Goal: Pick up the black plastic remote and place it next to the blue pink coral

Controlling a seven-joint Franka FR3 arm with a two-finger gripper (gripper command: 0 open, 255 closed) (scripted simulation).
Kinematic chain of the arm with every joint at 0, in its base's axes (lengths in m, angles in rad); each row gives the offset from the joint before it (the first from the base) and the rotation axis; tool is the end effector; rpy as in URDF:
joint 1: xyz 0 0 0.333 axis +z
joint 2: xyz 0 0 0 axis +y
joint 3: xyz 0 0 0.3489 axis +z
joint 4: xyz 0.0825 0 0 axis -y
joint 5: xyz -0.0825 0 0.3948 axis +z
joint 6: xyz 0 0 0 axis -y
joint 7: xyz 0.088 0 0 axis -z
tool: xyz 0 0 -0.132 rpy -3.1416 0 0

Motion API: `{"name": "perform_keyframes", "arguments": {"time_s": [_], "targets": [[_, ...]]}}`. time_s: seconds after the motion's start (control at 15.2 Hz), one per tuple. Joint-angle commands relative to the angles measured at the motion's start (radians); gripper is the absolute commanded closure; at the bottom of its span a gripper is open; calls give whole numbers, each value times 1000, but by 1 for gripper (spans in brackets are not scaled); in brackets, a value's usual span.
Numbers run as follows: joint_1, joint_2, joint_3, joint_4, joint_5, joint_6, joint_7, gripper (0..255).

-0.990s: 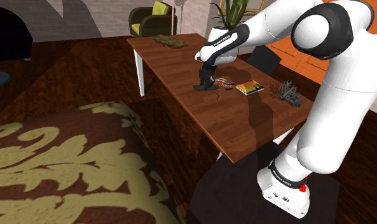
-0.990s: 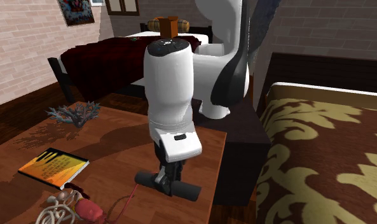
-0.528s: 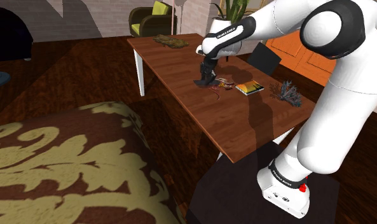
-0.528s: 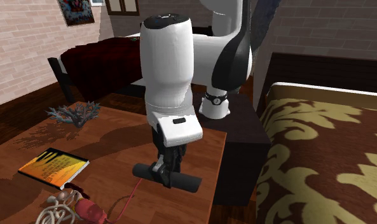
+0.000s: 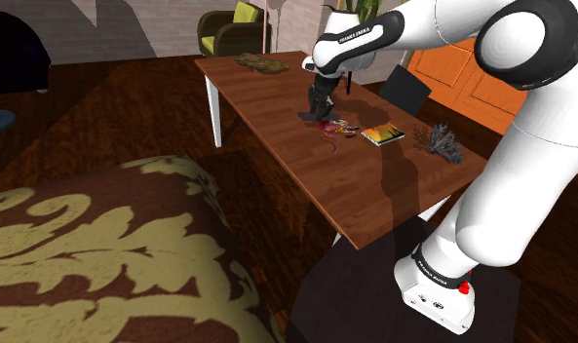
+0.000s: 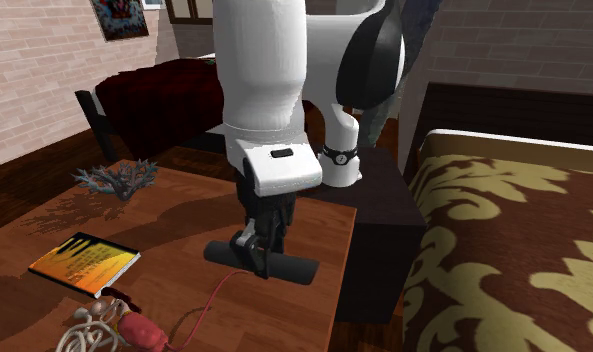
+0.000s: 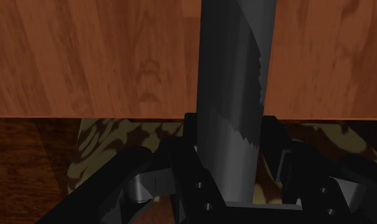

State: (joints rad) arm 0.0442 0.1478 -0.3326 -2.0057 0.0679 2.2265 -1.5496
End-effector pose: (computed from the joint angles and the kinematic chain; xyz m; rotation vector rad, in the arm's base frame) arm 0.5824 -0.1638 0.3970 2.5180 1.7736 0.0857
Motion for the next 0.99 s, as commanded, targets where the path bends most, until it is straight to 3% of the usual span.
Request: {"name": "perform_keyframes", "arguments": {"time_s": [0.0,0.13,0.92], "targets": [[1,-13,-1,13,-6,-25,3,255],[1,-18,-2,20,-9,-37,5,255],[-107,-313,-108,-309,-128,16,-144,255]]}}
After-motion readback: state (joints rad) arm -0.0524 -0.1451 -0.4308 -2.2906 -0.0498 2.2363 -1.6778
